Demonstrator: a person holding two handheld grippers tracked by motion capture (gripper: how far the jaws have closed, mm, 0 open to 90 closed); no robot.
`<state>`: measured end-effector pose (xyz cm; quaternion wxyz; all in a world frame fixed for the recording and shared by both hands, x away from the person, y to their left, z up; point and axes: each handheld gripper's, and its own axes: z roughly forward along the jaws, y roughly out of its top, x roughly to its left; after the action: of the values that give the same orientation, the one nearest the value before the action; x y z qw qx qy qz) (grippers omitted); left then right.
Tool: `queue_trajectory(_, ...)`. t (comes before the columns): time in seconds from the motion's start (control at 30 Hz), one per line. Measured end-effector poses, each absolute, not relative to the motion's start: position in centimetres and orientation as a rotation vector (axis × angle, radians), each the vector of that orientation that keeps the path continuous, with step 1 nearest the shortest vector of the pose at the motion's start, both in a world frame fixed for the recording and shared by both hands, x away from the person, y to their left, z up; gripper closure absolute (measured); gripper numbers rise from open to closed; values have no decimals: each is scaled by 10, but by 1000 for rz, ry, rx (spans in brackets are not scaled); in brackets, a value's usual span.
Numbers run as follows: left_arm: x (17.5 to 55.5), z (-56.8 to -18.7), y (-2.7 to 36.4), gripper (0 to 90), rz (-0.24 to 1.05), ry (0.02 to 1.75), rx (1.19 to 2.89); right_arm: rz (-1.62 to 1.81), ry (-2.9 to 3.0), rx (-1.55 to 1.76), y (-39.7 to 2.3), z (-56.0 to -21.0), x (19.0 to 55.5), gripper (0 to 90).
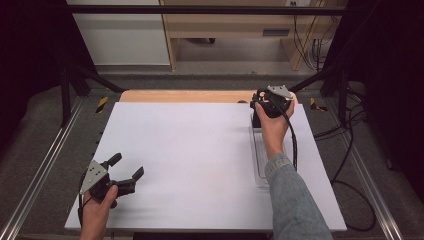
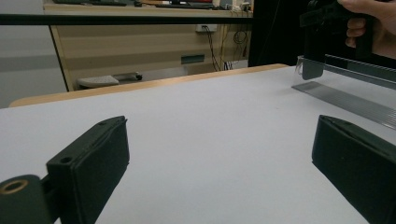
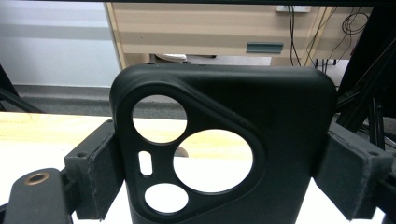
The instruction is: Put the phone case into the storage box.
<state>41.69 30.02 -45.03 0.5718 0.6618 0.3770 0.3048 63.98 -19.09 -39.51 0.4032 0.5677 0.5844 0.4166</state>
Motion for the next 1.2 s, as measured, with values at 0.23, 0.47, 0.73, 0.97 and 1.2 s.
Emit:
queue_trajectory(0.23, 417, -450, 300, 42, 715, 883, 1554, 1048, 1477, 1441, -191, -400, 641, 131)
queue_trajectory(0.47, 417, -450, 299, 42, 714, 879, 1557, 1049, 1475, 1441, -189, -402, 641, 131)
queue_trajectory(0.73, 417, -451, 298, 42, 711, 877, 1561, 1042, 1487, 1440, -188, -407, 641, 131)
queue_trajectory(0.97, 417, -451, 297, 42, 710, 871, 1569, 1040, 1491, 1439, -188, -409, 641, 130)
queue_trajectory(1.2, 417, -451, 296, 42, 711, 867, 1573, 1041, 1489, 1437, -186, -408, 641, 130)
